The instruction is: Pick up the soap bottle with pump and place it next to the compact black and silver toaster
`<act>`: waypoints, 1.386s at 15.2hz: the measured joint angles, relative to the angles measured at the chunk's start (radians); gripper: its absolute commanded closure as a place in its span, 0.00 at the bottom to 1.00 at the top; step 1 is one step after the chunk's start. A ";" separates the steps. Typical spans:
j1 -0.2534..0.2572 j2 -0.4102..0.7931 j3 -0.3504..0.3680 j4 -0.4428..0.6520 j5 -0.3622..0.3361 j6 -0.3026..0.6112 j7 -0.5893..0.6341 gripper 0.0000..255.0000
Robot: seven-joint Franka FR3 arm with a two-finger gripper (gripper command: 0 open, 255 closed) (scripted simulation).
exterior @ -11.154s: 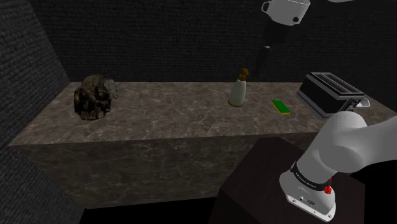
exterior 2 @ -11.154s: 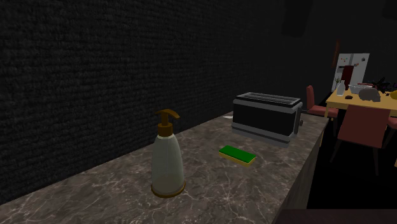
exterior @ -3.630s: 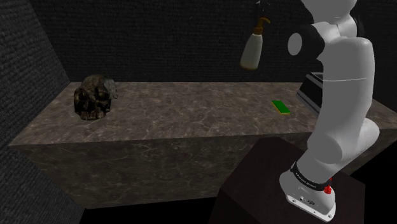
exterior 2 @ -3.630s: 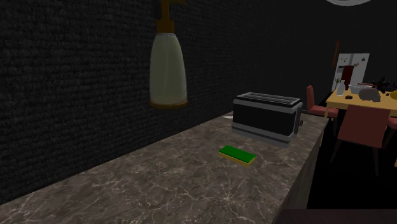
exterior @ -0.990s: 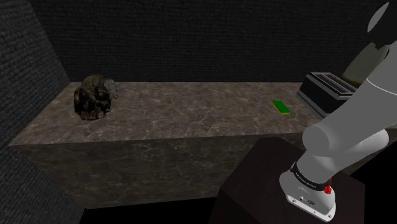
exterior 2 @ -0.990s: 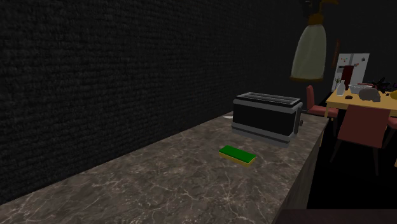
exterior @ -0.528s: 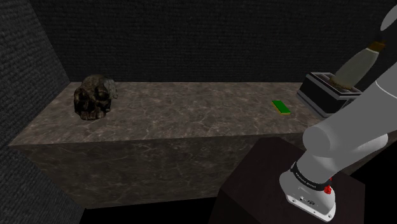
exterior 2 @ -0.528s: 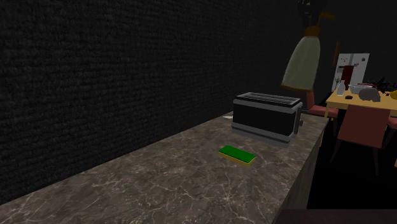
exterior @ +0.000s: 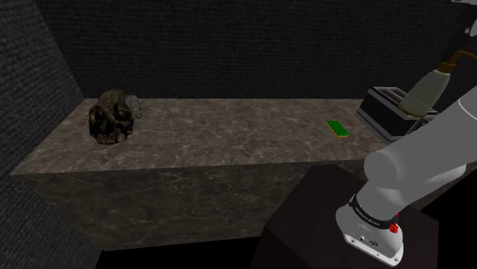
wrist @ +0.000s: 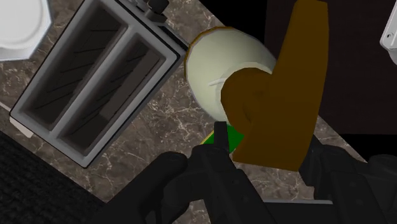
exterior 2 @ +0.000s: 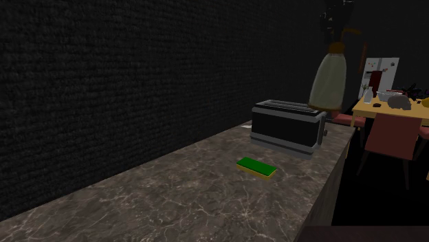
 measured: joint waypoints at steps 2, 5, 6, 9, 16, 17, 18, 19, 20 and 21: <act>0.000 -0.019 0.006 -0.044 -0.010 0.029 0.011 1.00; -0.002 -0.037 0.011 -0.103 -0.021 0.072 0.022 1.00; -0.003 -0.043 0.011 -0.122 -0.024 0.087 0.024 1.00; -0.005 -0.053 0.011 -0.167 -0.030 0.123 0.029 1.00; -0.010 -0.078 0.014 -0.285 -0.045 0.219 0.049 1.00; -0.010 -0.079 0.013 -0.297 -0.047 0.230 0.049 1.00; -0.012 -0.083 0.013 -0.313 -0.050 0.243 0.051 1.00; -0.013 -0.084 0.011 -0.329 -0.051 0.258 0.052 1.00; -0.014 -0.086 0.010 -0.344 -0.052 0.272 0.053 1.00; -0.015 -0.090 0.011 -0.362 -0.055 0.286 0.057 1.00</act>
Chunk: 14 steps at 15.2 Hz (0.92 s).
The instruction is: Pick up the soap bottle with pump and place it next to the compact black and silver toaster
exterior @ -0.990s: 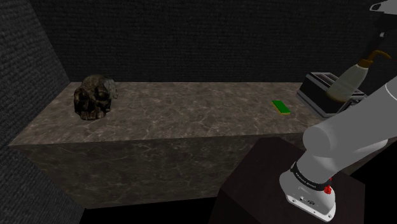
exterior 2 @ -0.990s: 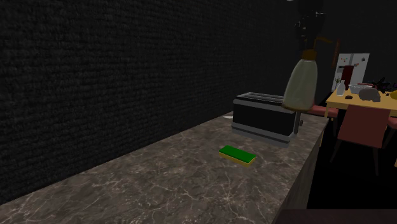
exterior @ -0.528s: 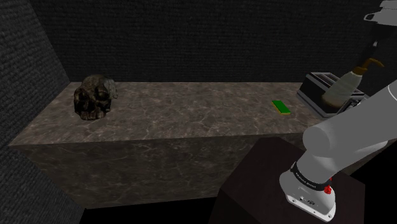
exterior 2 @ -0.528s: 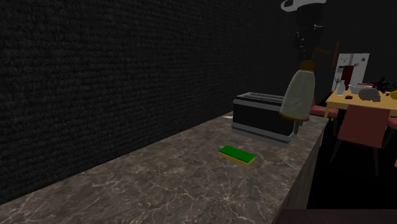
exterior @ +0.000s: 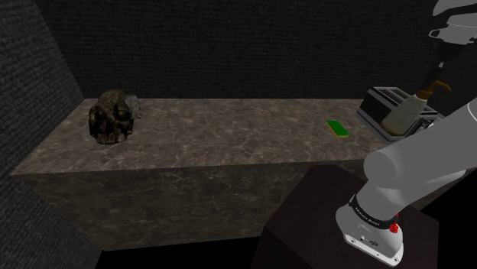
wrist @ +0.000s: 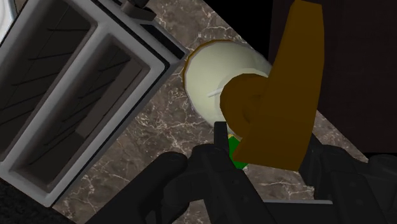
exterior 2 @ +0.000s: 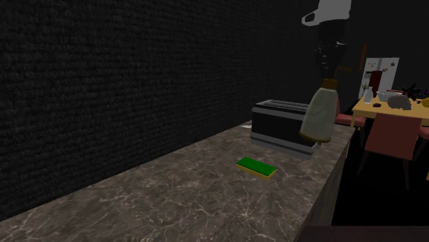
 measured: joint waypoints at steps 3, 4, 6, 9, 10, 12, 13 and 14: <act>-0.002 -0.005 -0.001 -0.045 -0.005 0.040 0.006 1.00; -0.003 -0.002 -0.005 -0.057 -0.004 0.055 0.005 1.00; -0.004 0.000 -0.009 -0.080 -0.005 0.081 0.004 1.00; -0.005 0.006 -0.016 -0.112 -0.004 0.118 0.003 1.00; -0.006 0.006 -0.018 -0.125 -0.006 0.131 0.002 1.00; -0.006 0.010 -0.021 -0.150 -0.005 0.159 0.004 1.00; -0.007 0.013 -0.024 -0.162 -0.005 0.173 0.003 1.00; -0.006 0.017 -0.027 -0.170 -0.004 0.185 0.001 1.00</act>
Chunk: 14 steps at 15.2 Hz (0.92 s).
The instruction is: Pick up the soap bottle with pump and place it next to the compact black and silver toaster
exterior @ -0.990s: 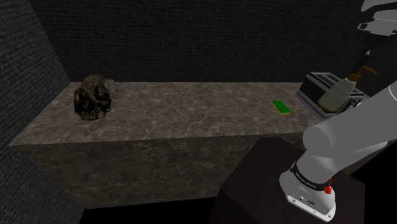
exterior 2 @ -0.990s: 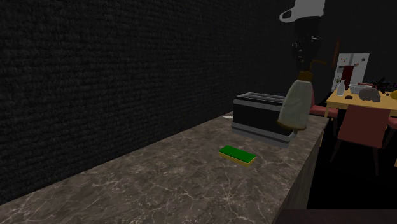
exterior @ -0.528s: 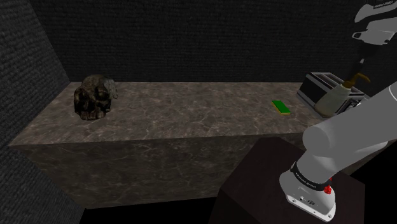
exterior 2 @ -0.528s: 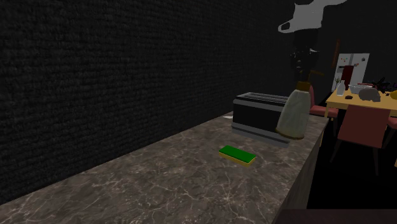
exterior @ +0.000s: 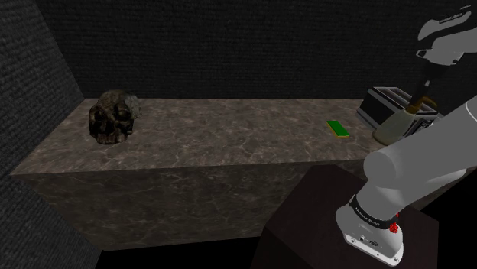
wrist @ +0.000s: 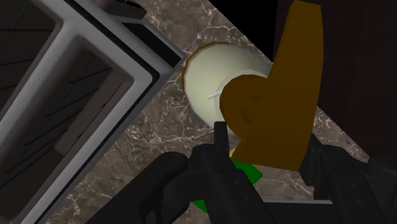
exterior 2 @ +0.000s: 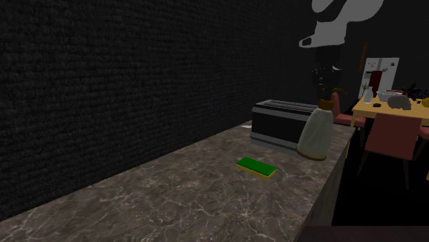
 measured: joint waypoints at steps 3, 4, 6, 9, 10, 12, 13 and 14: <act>0.000 0.011 -0.008 -0.033 0.003 0.043 -0.002 1.00; 0.000 0.015 -0.011 -0.045 0.004 0.058 -0.004 1.00; 0.001 0.027 -0.016 -0.060 0.009 0.083 -0.007 1.00; 0.001 0.040 -0.024 -0.091 0.014 0.125 -0.011 1.00; 0.001 0.044 -0.026 -0.095 0.015 0.132 -0.012 1.00; 0.001 0.045 -0.027 -0.101 0.015 0.140 -0.013 1.00; 0.001 0.046 -0.028 -0.102 0.016 0.141 -0.013 1.00; 0.001 0.046 -0.028 -0.102 0.016 0.142 -0.014 1.00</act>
